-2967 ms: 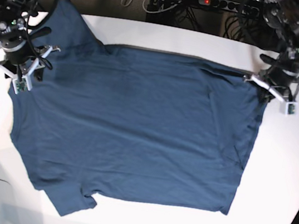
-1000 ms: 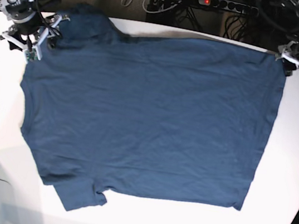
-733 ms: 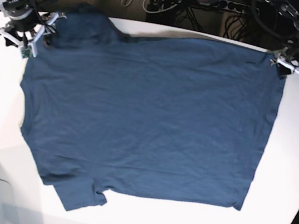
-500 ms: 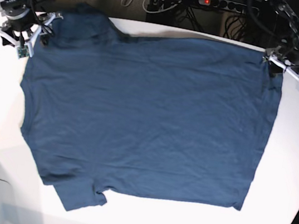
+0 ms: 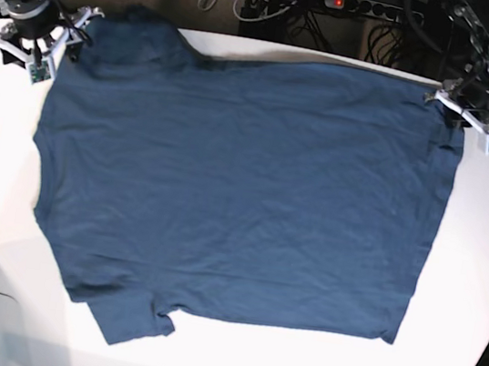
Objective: Layout the t-shirt on the table in an organized manner, then fold the t-shirt properly
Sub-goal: 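Hold the shoulder corners with both grippers and adjust their positions, then lift the collar edge with both grippers and pull it taut, then hold the collar edge taut with both grippers, shifting the right gripper inward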
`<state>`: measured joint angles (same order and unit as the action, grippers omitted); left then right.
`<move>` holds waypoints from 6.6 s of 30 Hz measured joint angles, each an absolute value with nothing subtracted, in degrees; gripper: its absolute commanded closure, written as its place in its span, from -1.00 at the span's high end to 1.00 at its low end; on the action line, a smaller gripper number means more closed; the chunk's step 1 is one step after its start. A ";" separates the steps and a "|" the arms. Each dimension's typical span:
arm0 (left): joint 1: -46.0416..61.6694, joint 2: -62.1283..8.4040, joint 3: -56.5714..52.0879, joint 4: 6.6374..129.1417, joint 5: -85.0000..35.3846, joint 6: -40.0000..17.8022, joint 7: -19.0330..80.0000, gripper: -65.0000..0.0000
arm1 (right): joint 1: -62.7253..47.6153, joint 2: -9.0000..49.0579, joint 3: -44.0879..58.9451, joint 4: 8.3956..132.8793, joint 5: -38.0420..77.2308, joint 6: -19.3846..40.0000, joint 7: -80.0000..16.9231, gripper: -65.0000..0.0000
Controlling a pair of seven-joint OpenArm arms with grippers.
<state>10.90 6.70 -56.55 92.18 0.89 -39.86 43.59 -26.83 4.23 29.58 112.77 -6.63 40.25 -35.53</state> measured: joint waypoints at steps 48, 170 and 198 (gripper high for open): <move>10.92 5.10 -56.25 92.16 0.62 -40.29 44.58 -0.98 | -29.23 -2.55 28.14 104.81 -5.50 41.56 -38.24 -0.45; -8.58 3.49 -56.53 92.33 -0.45 -40.14 54.83 -0.99 | -3.46 2.85 19.81 99.92 -6.87 40.45 -47.16 -0.77; -8.40 3.51 -56.53 92.33 -0.47 -40.14 54.78 -0.99 | -3.70 3.46 19.53 93.49 -6.66 40.45 -46.85 -1.00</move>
<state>-8.40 3.51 -56.53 92.33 -0.47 -40.14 54.78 -3.70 3.46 19.53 93.49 -6.66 40.45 -46.85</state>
